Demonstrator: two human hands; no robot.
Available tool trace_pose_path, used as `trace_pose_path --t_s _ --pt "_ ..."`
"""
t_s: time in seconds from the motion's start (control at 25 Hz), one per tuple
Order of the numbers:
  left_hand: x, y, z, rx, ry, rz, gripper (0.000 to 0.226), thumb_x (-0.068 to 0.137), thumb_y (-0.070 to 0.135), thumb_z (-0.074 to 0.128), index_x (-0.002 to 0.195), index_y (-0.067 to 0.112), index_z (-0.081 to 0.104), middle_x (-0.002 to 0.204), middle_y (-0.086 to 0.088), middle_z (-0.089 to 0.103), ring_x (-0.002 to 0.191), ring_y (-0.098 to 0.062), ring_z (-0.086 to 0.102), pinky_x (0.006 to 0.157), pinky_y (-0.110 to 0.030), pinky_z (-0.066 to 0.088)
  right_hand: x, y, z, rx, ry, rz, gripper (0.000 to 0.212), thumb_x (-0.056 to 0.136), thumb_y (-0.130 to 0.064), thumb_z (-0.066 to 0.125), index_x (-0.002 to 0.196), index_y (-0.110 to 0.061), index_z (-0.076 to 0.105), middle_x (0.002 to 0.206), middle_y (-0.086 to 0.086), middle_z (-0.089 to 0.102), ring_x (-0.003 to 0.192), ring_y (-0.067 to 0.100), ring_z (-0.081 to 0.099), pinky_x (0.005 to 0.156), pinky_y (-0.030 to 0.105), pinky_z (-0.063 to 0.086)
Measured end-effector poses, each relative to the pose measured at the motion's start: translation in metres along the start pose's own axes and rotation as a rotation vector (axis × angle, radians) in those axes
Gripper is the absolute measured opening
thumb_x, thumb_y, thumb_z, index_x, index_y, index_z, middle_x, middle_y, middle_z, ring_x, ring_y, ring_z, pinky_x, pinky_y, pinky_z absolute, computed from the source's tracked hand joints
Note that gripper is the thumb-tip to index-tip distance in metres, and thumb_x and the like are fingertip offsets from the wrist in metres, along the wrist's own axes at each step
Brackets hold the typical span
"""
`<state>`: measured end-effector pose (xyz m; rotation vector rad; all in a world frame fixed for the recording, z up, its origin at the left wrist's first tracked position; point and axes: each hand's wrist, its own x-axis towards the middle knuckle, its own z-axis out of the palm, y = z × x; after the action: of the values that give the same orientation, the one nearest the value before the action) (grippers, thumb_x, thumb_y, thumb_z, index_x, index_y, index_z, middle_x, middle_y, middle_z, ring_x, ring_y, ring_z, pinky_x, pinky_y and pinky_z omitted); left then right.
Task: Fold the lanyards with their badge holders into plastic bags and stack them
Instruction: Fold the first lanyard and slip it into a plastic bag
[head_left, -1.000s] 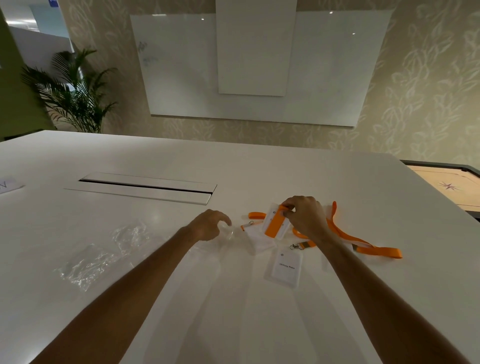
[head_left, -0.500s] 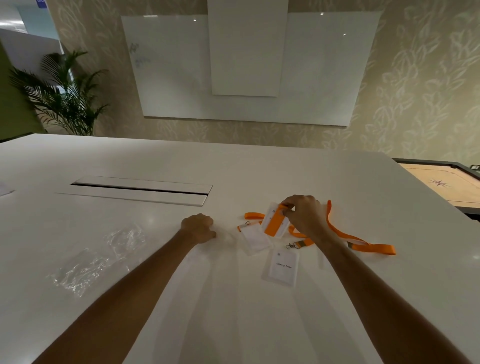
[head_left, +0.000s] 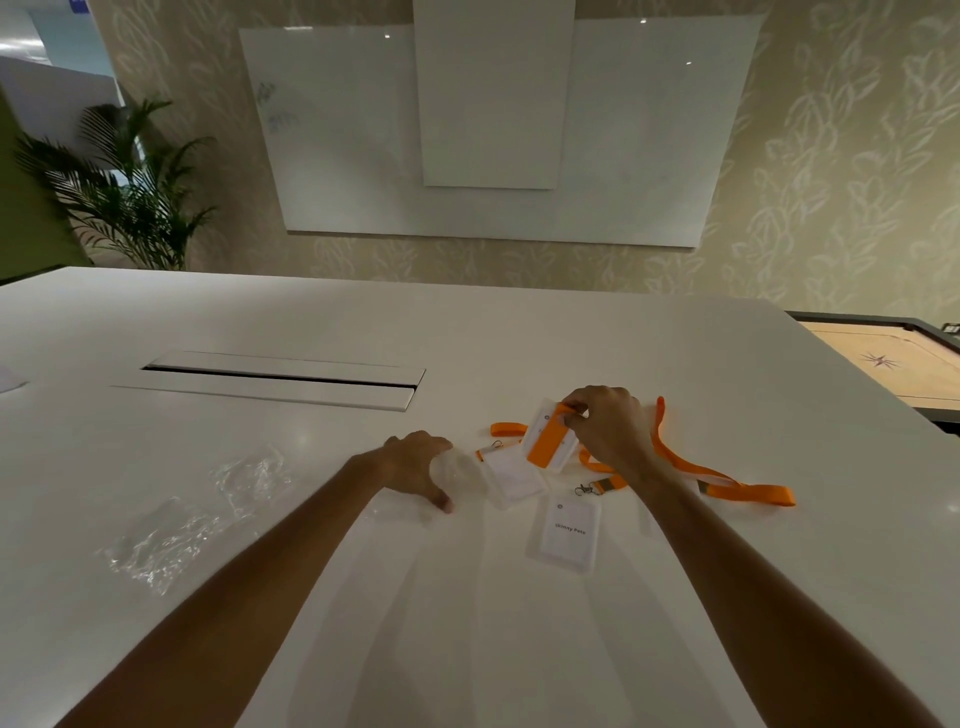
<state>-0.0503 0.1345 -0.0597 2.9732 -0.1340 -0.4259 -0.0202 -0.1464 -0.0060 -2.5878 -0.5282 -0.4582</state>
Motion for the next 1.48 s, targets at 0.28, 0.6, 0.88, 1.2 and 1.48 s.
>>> trace_pose_path --t_s 0.28,0.6,0.88,1.2,1.48 --pt "0.005 -0.006 0.006 -0.183 -0.006 -0.007 0.113 0.051 0.053 0.085 0.144 0.025 0.028 0.148 -0.001 0.037 0.134 -0.021 0.036 0.110 -0.038 0.033 -0.005 0.002 -0.004 0.027 0.017 0.027 0.021 0.087 -0.022 0.064 0.106 -0.016 0.072 0.104 0.000 0.074 0.093 0.019 0.066 0.076 0.029 0.049" --pt "0.003 0.003 0.005 -0.287 0.183 0.045 0.109 0.054 0.046 0.086 0.144 0.020 0.031 0.149 0.001 0.039 0.134 -0.018 0.038 0.111 -0.035 0.032 -0.005 0.007 -0.011 0.053 0.036 0.053 0.022 0.087 -0.021 0.065 0.106 -0.014 0.072 0.104 0.001 0.074 0.092 0.018 0.066 0.074 0.025 0.046" --pt "-0.005 0.021 -0.003 -0.480 0.356 0.124 0.106 0.057 0.040 0.087 0.144 0.022 0.030 0.140 0.006 0.048 0.119 -0.014 0.048 0.100 -0.029 0.041 -0.003 -0.002 -0.022 0.154 0.132 0.113 0.017 0.083 -0.016 0.065 0.096 -0.012 0.075 0.093 0.003 0.075 0.083 0.019 0.066 0.068 0.026 0.047" --pt "-0.011 0.042 -0.018 -0.467 0.484 0.233 0.104 0.059 0.047 0.084 0.144 0.022 0.028 0.139 0.007 0.048 0.115 -0.012 0.048 0.099 -0.033 0.045 0.001 -0.025 -0.036 0.346 0.236 0.215 0.011 0.081 -0.018 0.069 0.086 -0.012 0.076 0.074 -0.001 0.072 0.066 0.013 0.062 0.057 0.020 0.041" --pt "-0.015 0.060 -0.024 -0.351 0.617 0.298 0.108 0.060 0.054 0.080 0.146 0.018 0.024 0.138 0.003 0.048 0.114 -0.016 0.049 0.099 -0.038 0.044 0.002 -0.035 -0.037 0.581 0.267 0.381 0.011 0.081 -0.019 0.068 0.083 -0.011 0.075 0.067 0.008 0.069 0.051 0.015 0.052 0.056 0.029 0.044"
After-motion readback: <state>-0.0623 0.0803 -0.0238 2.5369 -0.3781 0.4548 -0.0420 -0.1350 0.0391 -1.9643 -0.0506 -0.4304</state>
